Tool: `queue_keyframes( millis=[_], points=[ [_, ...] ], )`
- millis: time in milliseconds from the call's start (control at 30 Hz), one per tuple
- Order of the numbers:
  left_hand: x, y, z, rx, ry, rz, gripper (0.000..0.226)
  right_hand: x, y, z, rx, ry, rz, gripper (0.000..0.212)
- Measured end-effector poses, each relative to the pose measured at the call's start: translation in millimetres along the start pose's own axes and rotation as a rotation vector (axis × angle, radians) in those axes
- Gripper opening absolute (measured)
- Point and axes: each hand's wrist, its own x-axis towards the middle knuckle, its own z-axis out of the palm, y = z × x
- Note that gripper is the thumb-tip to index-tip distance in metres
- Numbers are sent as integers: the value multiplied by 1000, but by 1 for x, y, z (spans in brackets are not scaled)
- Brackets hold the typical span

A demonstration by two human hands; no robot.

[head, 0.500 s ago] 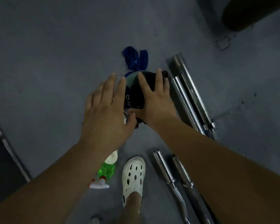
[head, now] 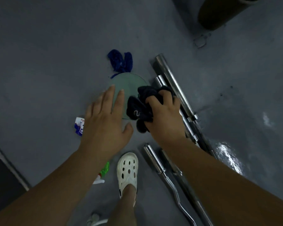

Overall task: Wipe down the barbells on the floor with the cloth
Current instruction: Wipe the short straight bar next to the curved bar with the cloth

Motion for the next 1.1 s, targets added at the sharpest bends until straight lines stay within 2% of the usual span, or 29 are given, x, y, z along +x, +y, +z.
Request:
queue_keyframes(
  millis=[267, 500, 600, 833, 967, 1100],
  points=[
    [-56, 100, -39, -2, 4, 200, 86, -124, 50, -89, 18, 159, 147, 61],
    [-154, 226, -40, 79, 0, 472, 89, -297, 126, -138, 89, 397, 288, 60],
    [-220, 292, -26, 123, 9, 591, 88, -395, 168, -146, 108, 502, 359, 62],
    [-413, 431, 17, 161, 20, 735, 91, -627, 249, -153, 177, 651, 523, 63],
    [-485, 480, 46, 213, -13, 826, 90, -729, 281, -142, 219, 661, 622, 66],
    [-527, 510, 65, 289, -99, 909, 90, -793, 294, -130, 286, 663, 771, 67]
  ],
)
